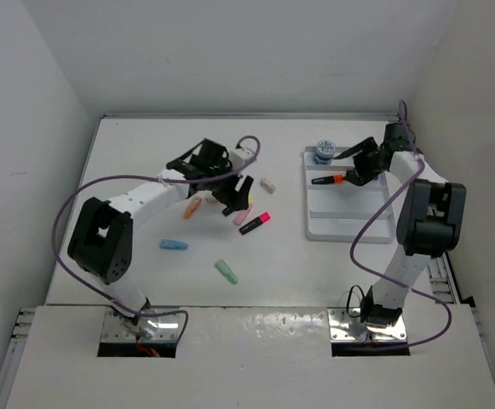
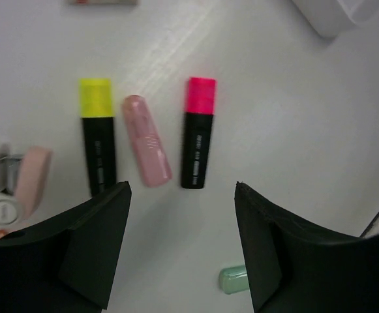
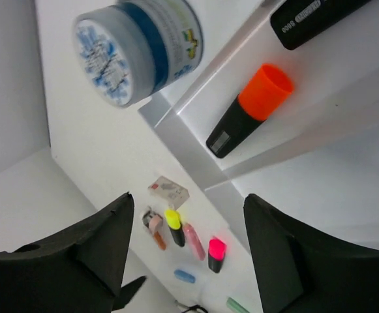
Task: Sort the stationery into containers
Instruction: Pick up the pen from the center of the board.
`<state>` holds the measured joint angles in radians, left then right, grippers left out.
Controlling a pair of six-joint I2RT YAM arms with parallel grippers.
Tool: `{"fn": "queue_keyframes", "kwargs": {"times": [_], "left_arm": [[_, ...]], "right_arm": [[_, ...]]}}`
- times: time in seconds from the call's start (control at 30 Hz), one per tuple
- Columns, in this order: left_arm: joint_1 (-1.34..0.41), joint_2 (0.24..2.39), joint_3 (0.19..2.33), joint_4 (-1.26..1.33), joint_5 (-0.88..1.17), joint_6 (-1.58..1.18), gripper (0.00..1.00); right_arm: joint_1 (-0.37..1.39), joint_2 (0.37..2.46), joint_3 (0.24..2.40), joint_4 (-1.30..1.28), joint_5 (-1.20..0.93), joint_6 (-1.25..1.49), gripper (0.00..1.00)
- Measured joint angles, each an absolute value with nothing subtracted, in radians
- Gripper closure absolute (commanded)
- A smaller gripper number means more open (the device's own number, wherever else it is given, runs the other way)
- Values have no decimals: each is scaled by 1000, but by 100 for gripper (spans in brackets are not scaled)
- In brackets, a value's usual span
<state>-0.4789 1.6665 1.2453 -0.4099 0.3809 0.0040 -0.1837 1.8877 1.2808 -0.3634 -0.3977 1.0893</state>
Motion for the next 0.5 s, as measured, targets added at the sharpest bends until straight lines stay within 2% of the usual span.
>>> {"fn": "queue_keyframes", "kwargs": {"times": [0.1,0.2,0.5], "left_arm": [[-567,1703,1236,-429,385,51,39],[-606,1734,1206,-429,380,78,43],[-640,1869,1188,-425,307,118,47]], "right_arm": [[-218,1824,1307,-405,-444,1014,37],[-231,1762,1322,-420,-471,922,40],[-215,1568,1278,-426,-524,603,42]]}}
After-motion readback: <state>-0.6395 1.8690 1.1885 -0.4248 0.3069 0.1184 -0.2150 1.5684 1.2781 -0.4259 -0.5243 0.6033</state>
